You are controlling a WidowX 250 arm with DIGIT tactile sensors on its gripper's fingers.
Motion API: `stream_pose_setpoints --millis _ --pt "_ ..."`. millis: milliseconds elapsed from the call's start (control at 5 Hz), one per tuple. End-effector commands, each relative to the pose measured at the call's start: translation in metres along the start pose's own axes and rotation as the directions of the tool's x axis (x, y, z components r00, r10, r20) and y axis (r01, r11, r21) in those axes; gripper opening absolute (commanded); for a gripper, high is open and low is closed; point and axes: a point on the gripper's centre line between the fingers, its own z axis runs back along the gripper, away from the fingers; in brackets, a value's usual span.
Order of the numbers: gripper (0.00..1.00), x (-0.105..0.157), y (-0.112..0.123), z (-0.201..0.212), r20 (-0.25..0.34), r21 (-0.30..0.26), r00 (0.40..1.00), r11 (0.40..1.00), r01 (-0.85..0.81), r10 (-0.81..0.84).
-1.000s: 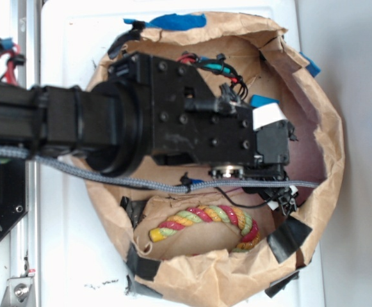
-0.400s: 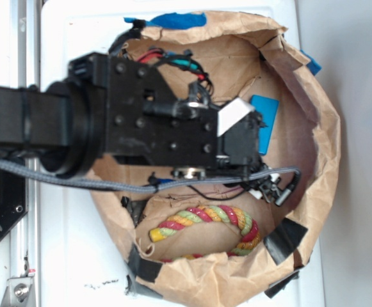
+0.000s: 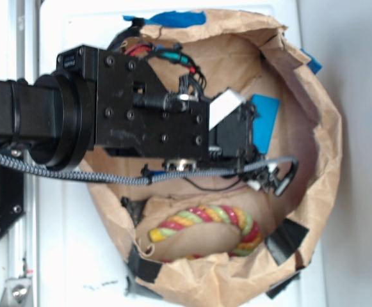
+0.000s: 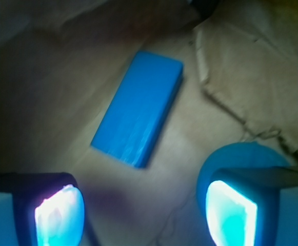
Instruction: Grab the blue block.
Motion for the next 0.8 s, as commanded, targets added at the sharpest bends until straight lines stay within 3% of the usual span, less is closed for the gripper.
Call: stream_pose_setpoints --millis 0,600 --pt "1.0 0.017 0.003 0.002 0.02 -0.011 0.998 0.998 -0.065 0.065" --pt "1.0 0.029 -0.006 -0.009 0.001 0.019 0.993 0.993 -0.118 0.118"
